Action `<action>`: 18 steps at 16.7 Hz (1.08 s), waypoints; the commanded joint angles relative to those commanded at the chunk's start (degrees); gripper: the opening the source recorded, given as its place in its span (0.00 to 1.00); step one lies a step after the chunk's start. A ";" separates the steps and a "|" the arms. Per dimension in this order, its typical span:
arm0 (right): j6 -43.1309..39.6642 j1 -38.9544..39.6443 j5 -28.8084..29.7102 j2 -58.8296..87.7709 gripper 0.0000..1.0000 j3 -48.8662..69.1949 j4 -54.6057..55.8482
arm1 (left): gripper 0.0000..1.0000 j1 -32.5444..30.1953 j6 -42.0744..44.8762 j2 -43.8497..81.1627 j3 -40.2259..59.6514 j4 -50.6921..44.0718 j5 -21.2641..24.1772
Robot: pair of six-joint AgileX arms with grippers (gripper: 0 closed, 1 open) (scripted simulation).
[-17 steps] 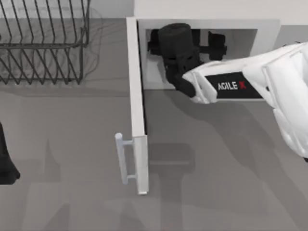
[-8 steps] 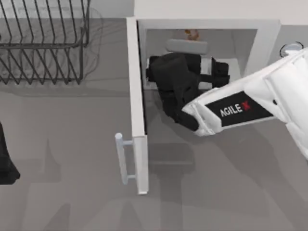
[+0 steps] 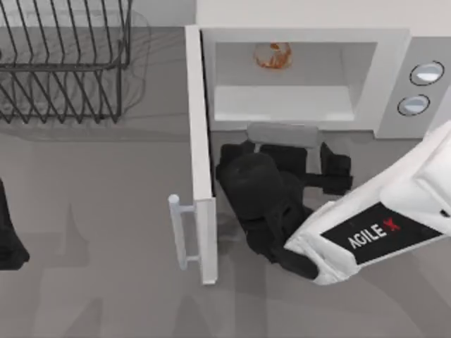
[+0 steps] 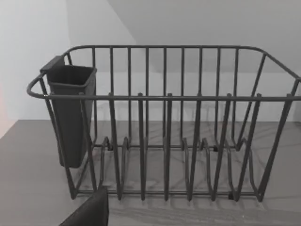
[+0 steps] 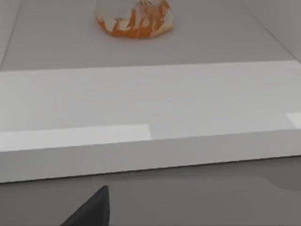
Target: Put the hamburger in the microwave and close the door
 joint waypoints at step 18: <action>0.32 0.22 0.13 -16.45 1.00 4.64 -21.15 | 1.00 0.00 0.00 0.00 0.00 0.00 0.00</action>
